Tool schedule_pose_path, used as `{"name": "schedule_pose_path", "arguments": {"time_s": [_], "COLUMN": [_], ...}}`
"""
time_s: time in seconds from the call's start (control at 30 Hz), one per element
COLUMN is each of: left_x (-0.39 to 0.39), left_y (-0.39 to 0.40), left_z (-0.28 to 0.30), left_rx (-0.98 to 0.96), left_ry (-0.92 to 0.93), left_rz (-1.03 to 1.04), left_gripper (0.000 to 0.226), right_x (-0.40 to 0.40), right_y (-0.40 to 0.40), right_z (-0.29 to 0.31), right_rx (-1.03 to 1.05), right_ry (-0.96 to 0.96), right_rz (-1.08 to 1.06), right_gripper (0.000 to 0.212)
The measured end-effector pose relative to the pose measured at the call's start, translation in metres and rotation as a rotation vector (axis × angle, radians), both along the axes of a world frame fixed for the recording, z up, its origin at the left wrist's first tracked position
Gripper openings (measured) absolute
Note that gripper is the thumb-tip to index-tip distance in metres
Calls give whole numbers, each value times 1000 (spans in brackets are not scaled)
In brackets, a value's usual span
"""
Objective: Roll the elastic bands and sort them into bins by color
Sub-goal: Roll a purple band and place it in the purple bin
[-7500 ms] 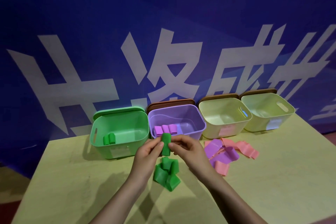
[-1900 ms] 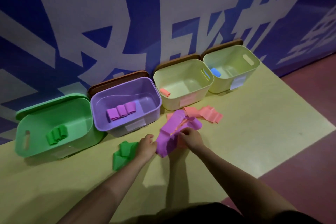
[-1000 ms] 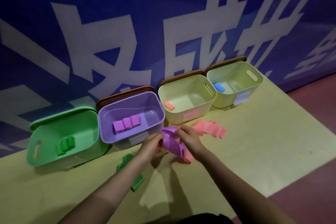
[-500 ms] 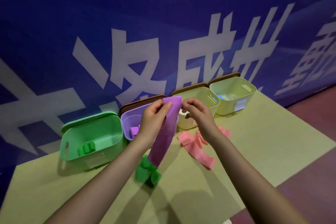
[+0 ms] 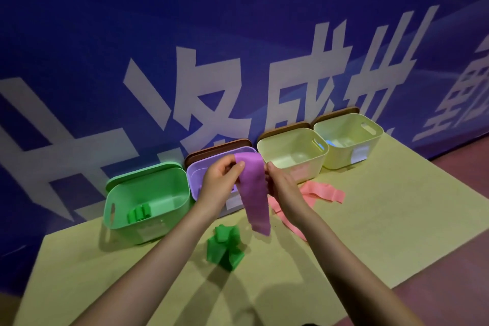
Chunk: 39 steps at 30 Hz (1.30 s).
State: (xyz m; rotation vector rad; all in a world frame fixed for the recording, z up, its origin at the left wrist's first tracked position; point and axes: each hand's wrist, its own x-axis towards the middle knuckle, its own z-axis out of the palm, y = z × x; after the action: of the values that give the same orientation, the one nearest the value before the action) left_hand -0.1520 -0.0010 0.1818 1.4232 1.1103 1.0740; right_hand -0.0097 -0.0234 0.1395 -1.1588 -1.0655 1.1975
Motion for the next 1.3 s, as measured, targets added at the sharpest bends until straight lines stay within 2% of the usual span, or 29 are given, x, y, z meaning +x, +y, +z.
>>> {"name": "schedule_pose_path", "arguments": {"time_s": [0.1, 0.2, 0.3, 0.43, 0.57, 0.63, 0.73, 0.9, 1.1, 1.3], "left_x": [11, 29, 51, 84, 118, 133, 154, 192, 231, 264], "left_y": [-2, -3, 3, 12, 17, 20, 22, 25, 29, 28], "left_z": [-6, -11, -18, -24, -21, -18, -17, -4, 4, 1], "left_rx": [-49, -88, -128, -133, 10, 5, 15, -33, -126, -225], "left_ry": [21, 34, 48, -12, 39, 19, 4, -152, -267, -530], "left_rz": [0, -16, 1, 103, 147, 150, 178, 261, 309, 352], "left_gripper": [18, 23, 25, 7, 15, 9, 19, 18, 12, 14], "right_x": [8, 26, 47, 83, 117, 129, 147, 181, 214, 242], "right_y": [2, 5, 12, 22, 34, 39, 46, 54, 49, 38], "right_z": [-1, 1, 1, 4, 12, 17, 25, 32, 24, 20], "right_rx": [63, 107, 113, 129, 135, 133, 141, 168, 65, 117], "right_ry": [-14, -30, 2, -15, -59, -43, -38, -83, -162, -197], "right_rz": [-21, -84, -116, -86, -43, -26, -33, -14, 57, 80], "right_gripper": [42, 13, 19, 16, 15, 17, 20, 14, 33, 33]}}
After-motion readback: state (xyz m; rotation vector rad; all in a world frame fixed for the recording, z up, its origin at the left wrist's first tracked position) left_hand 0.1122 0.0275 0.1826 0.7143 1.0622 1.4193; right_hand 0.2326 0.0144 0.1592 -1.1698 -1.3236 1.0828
